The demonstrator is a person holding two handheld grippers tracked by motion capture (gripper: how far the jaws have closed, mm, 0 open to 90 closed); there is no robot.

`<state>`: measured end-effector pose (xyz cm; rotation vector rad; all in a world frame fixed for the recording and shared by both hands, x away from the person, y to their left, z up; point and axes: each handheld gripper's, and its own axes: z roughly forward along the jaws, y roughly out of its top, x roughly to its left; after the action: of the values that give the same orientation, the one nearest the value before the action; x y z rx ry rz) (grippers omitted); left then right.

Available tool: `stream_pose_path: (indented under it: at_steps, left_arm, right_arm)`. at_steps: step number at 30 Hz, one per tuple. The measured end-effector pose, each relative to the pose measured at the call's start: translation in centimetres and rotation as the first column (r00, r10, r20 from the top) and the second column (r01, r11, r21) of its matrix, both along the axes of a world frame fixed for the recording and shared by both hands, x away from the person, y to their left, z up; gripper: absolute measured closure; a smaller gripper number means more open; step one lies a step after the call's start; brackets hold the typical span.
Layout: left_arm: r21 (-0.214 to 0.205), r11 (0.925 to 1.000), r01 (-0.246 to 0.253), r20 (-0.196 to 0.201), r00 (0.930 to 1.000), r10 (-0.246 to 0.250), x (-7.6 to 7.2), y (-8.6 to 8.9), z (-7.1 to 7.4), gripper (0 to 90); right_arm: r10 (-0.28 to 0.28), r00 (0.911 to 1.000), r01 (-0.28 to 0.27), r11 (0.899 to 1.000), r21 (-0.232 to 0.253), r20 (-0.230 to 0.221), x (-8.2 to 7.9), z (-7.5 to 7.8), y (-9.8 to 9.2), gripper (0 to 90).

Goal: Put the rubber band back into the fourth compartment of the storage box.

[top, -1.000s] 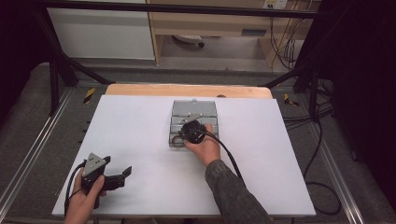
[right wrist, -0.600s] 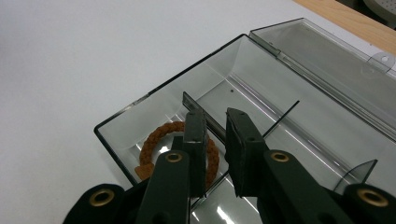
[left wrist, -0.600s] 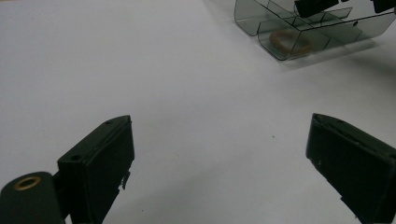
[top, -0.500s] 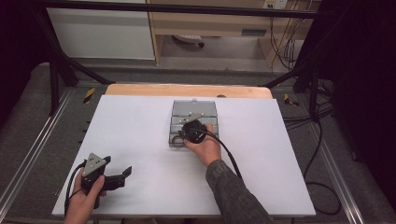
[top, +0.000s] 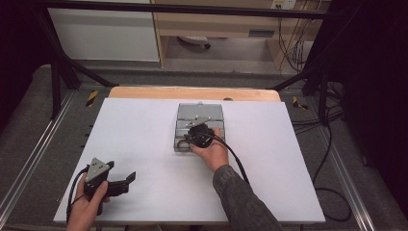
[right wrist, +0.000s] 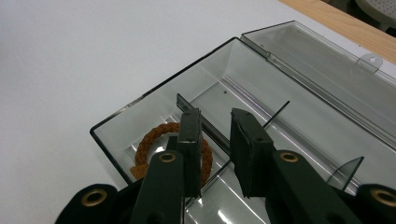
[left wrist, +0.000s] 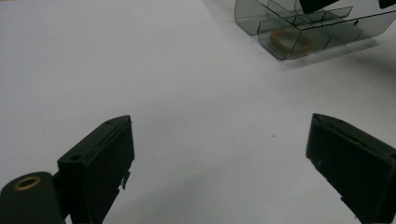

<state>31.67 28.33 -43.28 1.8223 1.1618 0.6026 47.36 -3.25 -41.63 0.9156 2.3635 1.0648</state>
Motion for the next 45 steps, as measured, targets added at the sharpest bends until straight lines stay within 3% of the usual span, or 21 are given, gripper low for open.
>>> stream_pose_path:
  at_steps: [5,9,12,13,22,30,37,45]
  left_arm:
    - [0.000,1.0000,0.000,0.000,1.0000,0.000,0.0,0.0,0.0,7.5]
    - [-0.001,1.0000,0.001,0.002,1.0000,-0.001,0.0,0.0,0.1,7.5]
    - [0.000,1.0000,0.001,0.005,1.0000,-0.001,-0.1,0.0,0.1,7.5]
    - [-0.002,1.0000,0.002,0.003,1.0000,-0.002,-0.1,0.0,0.0,7.5]
    - [0.002,1.0000,0.004,0.007,1.0000,-0.004,-0.1,-0.2,0.1,7.5]
    - [0.004,1.0000,0.005,0.005,1.0000,-0.005,-0.1,-0.2,0.0,7.5]
    - [0.004,1.0000,0.003,0.004,1.0000,-0.003,-0.1,-0.1,0.0,7.5]
    - [0.007,1.0000,0.006,0.003,1.0000,-0.006,-0.2,-0.1,0.0,7.6]
  right_arm:
    - [-0.022,0.9998,0.022,1.000,0.010,0.003,-0.1,0.1,-0.1,63.4]
    - [-0.072,0.9972,0.072,0.997,0.026,-0.021,0.0,0.3,-0.4,47.1]
    - [-0.089,0.9948,0.092,0.994,0.067,-0.050,0.2,0.7,-0.8,35.9]
    - [-0.106,0.9925,0.111,0.991,0.080,-0.061,0.2,1.1,-1.2,28.0]
    - [-0.136,0.9882,0.145,0.980,0.135,-0.070,-0.3,1.7,-2.0,10.7]
    - [-0.127,0.9911,0.132,0.976,0.174,-0.039,-0.9,2.9,-2.4,7.3]
    - [-0.097,0.9949,0.101,0.968,0.232,-0.029,-1.2,3.7,-3.5,6.7]
    - [-0.105,0.9945,0.103,0.957,0.272,-0.009,-1.8,4.4,-5.2,7.7]
